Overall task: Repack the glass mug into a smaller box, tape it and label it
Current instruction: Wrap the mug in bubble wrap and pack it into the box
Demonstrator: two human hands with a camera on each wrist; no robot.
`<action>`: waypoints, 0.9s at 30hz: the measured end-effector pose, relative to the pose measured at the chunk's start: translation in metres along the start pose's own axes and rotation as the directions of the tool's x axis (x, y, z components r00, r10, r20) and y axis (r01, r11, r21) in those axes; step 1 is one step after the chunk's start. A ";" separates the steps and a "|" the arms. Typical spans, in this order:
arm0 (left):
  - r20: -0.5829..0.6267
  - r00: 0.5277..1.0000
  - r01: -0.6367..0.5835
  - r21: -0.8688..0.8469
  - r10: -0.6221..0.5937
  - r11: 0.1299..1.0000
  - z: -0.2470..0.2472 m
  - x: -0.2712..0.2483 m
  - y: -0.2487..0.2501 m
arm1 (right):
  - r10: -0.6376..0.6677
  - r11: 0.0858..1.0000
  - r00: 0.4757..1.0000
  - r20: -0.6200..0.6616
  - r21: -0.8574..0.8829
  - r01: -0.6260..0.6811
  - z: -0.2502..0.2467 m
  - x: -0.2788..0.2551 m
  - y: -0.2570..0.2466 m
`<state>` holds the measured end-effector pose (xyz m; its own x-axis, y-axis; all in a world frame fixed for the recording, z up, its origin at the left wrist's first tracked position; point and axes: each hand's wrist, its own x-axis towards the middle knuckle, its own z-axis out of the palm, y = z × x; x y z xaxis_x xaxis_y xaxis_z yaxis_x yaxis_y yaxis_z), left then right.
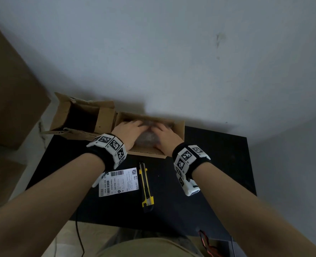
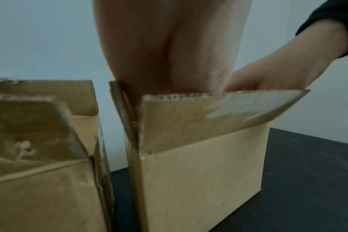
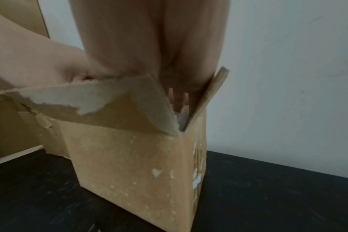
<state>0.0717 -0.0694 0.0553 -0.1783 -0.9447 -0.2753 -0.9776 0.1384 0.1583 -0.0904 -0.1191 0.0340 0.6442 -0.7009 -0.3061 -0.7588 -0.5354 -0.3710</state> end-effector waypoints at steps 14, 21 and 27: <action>0.085 0.992 0.107 -0.237 -0.089 0.966 0.010 0.016 -0.011 | 0.016 0.992 1.000 -0.015 0.127 -0.013 -0.001 0.006 0.003; -0.071 0.997 0.015 -0.181 -0.029 0.983 0.008 -0.003 -0.013 | -0.002 0.991 0.992 -0.124 0.132 0.018 -0.006 -0.021 0.006; -0.211 0.977 -0.015 -0.066 0.001 0.998 0.003 -0.026 -0.018 | -0.035 0.999 0.973 -0.230 0.018 0.040 -0.010 -0.033 0.004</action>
<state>0.0932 -0.0462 0.0574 -0.1513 -0.9861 -0.0688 -0.9655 0.1325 0.2244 -0.1158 -0.1027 0.0517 0.6310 -0.7713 -0.0834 -0.7306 -0.5545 -0.3985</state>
